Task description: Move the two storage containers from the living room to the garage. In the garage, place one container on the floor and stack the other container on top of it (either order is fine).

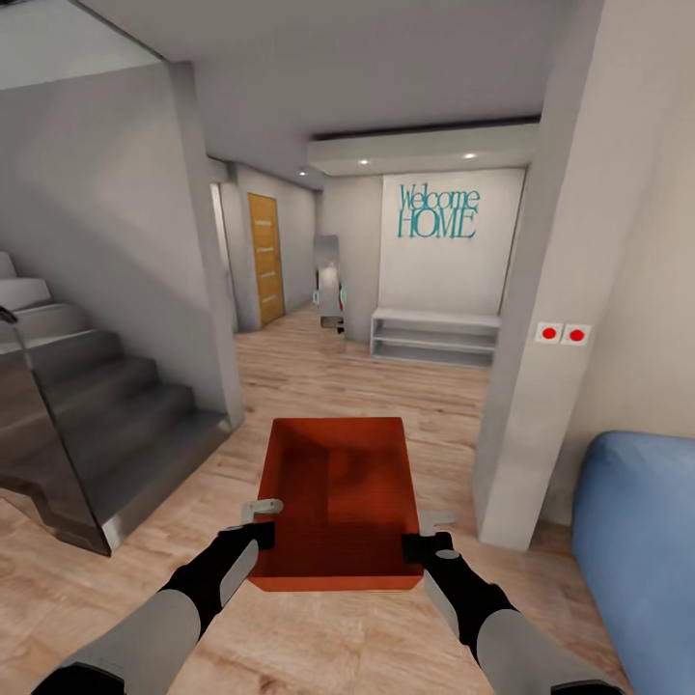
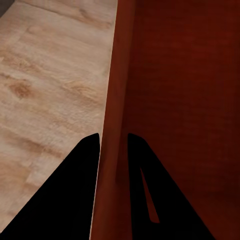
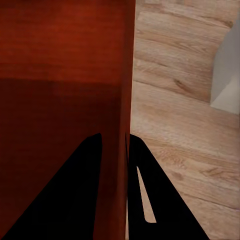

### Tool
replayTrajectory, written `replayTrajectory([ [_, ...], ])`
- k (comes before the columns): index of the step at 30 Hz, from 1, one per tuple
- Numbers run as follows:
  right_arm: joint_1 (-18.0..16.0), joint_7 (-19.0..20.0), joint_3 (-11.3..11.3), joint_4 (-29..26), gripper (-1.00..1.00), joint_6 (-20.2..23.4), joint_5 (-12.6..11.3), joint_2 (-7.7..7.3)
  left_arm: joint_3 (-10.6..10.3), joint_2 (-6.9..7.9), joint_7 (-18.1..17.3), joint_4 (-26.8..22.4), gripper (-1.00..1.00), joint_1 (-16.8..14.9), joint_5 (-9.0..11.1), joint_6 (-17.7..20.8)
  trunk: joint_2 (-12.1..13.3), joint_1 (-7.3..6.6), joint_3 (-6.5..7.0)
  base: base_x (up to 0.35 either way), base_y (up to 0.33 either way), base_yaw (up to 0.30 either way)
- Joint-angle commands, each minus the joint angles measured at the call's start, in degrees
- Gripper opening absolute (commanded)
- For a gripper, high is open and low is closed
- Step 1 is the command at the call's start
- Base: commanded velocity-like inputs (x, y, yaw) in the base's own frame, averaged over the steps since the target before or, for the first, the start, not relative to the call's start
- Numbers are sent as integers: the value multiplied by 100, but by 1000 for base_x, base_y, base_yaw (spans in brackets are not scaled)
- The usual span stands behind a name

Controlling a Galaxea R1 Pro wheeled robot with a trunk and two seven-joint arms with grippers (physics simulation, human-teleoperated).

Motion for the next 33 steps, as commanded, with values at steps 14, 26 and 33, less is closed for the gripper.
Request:
replayTrajectory([
  [14,5,-49,-168,6,-100,24,265,67,-204,65,76,-16,-100,-9,268,-46,-5,4,-8,122,0,0],
  [26,5,-50,-236,6,-100,24,330,74,-214,66,76,-14,-100,-9,274,-46,-5,4,-8,316,0,0],
  [33,5,-49,-235,7,-100,24,326,74,-214,66,76,-7,-100,-9,272,-41,-5,4,-8,321,0,0],
])
